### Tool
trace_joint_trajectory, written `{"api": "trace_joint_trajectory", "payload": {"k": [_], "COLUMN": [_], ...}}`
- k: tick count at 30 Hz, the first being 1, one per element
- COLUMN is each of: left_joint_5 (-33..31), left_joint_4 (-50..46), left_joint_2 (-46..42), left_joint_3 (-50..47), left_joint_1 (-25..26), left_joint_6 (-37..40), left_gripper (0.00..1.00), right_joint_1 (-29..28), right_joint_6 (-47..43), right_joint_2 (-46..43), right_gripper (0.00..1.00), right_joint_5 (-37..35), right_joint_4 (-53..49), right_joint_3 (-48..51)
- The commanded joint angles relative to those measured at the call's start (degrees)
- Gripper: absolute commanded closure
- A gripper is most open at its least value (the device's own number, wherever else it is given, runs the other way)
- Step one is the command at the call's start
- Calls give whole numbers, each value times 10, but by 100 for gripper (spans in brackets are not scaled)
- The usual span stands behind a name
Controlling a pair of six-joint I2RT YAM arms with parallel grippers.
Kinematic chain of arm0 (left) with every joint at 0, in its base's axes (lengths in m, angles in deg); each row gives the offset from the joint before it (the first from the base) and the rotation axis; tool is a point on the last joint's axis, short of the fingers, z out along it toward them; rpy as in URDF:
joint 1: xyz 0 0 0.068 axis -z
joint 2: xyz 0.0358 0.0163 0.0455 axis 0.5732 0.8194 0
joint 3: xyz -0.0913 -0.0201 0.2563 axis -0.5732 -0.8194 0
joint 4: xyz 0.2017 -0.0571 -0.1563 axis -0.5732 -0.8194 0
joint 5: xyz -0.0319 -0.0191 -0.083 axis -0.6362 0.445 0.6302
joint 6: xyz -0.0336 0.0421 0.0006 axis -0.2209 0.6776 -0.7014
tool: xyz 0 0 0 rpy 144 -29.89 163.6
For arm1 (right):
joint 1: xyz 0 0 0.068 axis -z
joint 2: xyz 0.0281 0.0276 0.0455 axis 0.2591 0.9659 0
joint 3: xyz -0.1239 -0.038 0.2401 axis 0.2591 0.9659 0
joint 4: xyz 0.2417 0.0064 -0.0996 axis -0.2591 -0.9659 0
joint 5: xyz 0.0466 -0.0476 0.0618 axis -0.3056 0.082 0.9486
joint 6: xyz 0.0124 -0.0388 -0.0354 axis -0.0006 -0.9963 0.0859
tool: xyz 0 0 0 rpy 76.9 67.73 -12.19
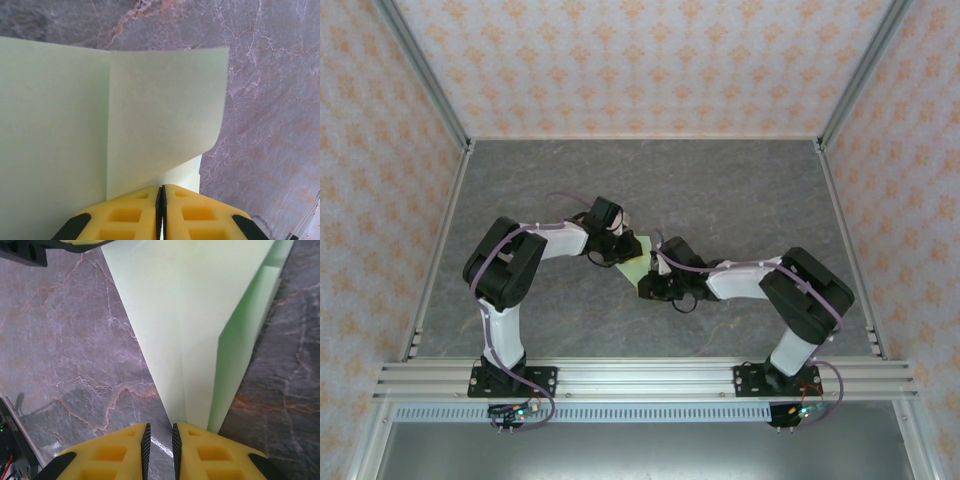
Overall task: Fold a paper plane with a square sheet of paper (fold left side to right side)
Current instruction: Fourth fold the wing at the center of the table.
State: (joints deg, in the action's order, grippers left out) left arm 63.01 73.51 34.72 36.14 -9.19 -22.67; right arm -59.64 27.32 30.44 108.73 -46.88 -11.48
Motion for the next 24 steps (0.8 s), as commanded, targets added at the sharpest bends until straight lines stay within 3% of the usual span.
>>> {"api": "trace_joint_trajectory", "payload": {"k": [1, 14, 19, 24], "left_joint_5": [-47, -48, -47, -46], "left_joint_4": [-48, -49, -48, -44], "left_joint_2": [20, 16, 13, 12], "left_joint_3": [-20, -20, -22, -24], "left_joint_1": [2, 2, 2, 2], "left_joint_6": [9, 8, 6, 4], "left_gripper": [87, 87, 87, 87], "right_joint_1": [-12, -13, -13, -3], "right_joint_6": [-2, -40, -18, 24], "right_joint_2": [-5, -74, -128, -108], "right_gripper": [76, 77, 80, 90], "right_joint_5": [18, 18, 4, -24], "right_joint_4": [-67, -157, -111, -30], "right_joint_3": [32, 22, 10, 2]}}
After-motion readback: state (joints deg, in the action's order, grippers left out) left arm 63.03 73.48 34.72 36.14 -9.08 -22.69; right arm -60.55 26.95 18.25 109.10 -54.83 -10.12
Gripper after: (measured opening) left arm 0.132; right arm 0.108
